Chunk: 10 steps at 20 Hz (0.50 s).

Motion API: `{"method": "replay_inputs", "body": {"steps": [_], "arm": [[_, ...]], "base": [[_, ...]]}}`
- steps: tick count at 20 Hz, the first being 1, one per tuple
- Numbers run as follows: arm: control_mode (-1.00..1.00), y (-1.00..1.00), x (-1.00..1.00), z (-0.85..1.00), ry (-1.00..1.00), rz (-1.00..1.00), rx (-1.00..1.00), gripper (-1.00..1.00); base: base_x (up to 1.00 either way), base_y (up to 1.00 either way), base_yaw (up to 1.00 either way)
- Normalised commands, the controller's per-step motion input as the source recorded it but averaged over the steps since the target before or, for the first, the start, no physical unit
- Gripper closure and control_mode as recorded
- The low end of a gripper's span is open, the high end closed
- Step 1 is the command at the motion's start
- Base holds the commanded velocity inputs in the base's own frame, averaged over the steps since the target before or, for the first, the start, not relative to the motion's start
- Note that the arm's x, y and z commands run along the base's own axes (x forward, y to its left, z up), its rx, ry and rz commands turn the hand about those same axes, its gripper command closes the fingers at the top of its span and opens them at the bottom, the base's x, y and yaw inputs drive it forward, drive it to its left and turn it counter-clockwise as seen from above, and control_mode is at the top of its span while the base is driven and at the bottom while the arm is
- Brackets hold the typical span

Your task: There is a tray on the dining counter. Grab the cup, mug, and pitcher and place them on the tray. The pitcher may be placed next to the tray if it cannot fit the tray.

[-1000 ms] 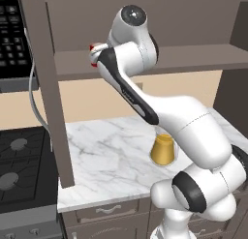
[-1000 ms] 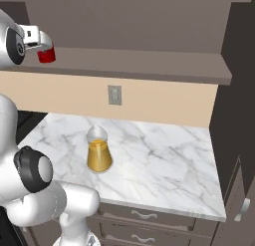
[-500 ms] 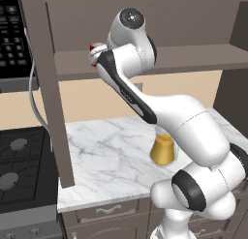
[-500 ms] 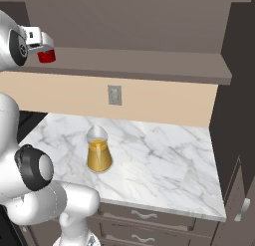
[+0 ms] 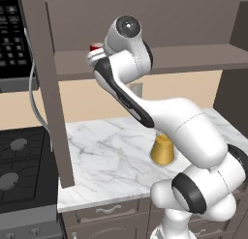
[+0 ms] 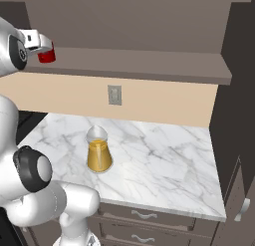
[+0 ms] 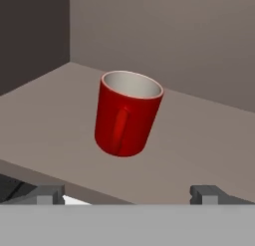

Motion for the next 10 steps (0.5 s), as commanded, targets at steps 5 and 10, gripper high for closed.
{"method": "replay_inputs", "body": {"steps": [5, 10], "arm": [[-1.00, 0.04, 0.11, -0.03, -0.07, 0.00, 0.04, -1.00], [-1.00, 0.04, 0.16, -0.04, -0.04, 0.00, 0.02, -1.00]], "base": [[0.00, 0.00, 0.00], [0.00, 0.00, 0.00]]}}
